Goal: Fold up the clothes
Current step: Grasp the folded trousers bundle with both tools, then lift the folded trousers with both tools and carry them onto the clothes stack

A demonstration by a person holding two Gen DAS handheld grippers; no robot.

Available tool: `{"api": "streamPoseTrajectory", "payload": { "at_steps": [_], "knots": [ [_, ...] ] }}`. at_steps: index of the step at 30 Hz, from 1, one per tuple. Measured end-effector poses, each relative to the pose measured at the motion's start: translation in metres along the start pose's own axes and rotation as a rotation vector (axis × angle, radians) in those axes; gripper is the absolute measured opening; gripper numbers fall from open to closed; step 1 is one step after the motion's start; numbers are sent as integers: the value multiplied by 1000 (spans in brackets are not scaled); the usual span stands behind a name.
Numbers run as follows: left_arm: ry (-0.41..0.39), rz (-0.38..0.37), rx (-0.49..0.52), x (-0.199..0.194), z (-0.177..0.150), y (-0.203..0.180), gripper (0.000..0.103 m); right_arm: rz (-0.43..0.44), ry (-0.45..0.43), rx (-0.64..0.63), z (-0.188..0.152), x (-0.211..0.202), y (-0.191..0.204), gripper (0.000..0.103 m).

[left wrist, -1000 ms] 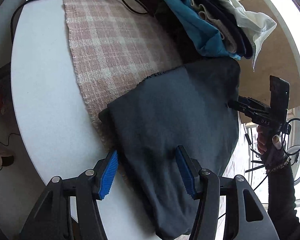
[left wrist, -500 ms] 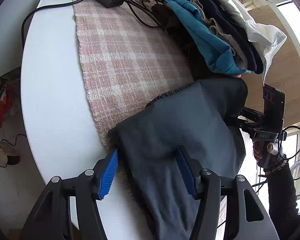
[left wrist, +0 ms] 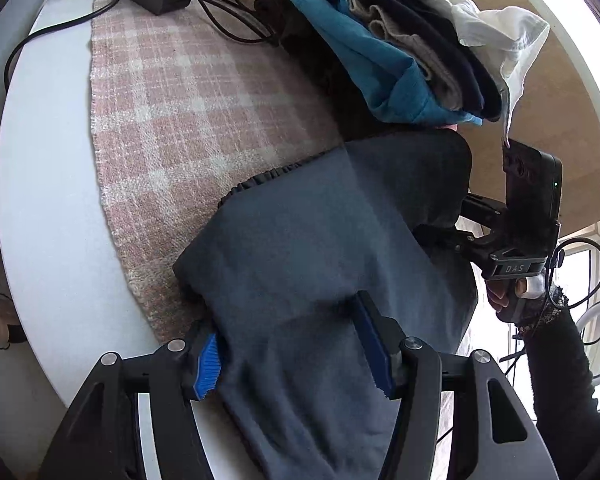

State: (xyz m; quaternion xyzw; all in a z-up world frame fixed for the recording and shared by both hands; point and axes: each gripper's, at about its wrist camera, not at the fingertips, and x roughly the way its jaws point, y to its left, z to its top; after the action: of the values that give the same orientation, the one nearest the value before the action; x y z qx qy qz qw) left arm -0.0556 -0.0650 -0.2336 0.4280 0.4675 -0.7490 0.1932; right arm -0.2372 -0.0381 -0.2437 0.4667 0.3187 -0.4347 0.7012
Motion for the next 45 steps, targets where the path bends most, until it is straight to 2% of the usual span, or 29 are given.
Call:
{"api": "streamPoseTrajectory", "payload": {
  "at_steps": [3,4,5,7,8,10,13,16,19,23,27,31,35,38,45],
  "knots": [
    [7,-10,30,9,-2,-8,56,-24,1,-35,2,8,12,68],
    [2,-8,37,11,-1,-11,51,-22,2,-46,2,10,16,63],
    [-8,2,46,14,1,-16,49,-16,4,-56,3,13,20,51],
    [-21,18,73,18,-1,-20,38,-12,-4,-67,4,18,26,43],
    [-26,19,83,20,-1,-22,36,-12,-9,-73,4,20,28,39],
    [-32,-7,85,22,-1,-23,23,-15,-26,-79,3,22,33,32],
    [-38,-29,94,26,-1,-29,16,-40,-55,-90,2,21,48,18],
    [-62,-25,127,24,-4,-38,13,-83,-89,-77,3,18,59,11],
    [-77,-43,169,17,-8,-47,11,-124,-128,-58,3,13,70,9],
    [-93,-96,203,-2,-16,-59,10,-165,-223,-13,-6,-9,89,8],
    [-128,-147,261,-27,-27,-78,10,-188,-325,23,-14,-44,112,8],
    [-192,-195,321,-58,-33,-104,10,-227,-429,48,-34,-97,124,8],
    [-246,-225,416,-113,-25,-110,10,-282,-519,57,-39,-138,147,8],
    [-282,-242,498,-141,-25,-121,10,-344,-578,48,-49,-184,159,8],
    [-375,-289,671,-193,14,-168,10,-529,-683,-7,-25,-258,185,8]
  ]
}}
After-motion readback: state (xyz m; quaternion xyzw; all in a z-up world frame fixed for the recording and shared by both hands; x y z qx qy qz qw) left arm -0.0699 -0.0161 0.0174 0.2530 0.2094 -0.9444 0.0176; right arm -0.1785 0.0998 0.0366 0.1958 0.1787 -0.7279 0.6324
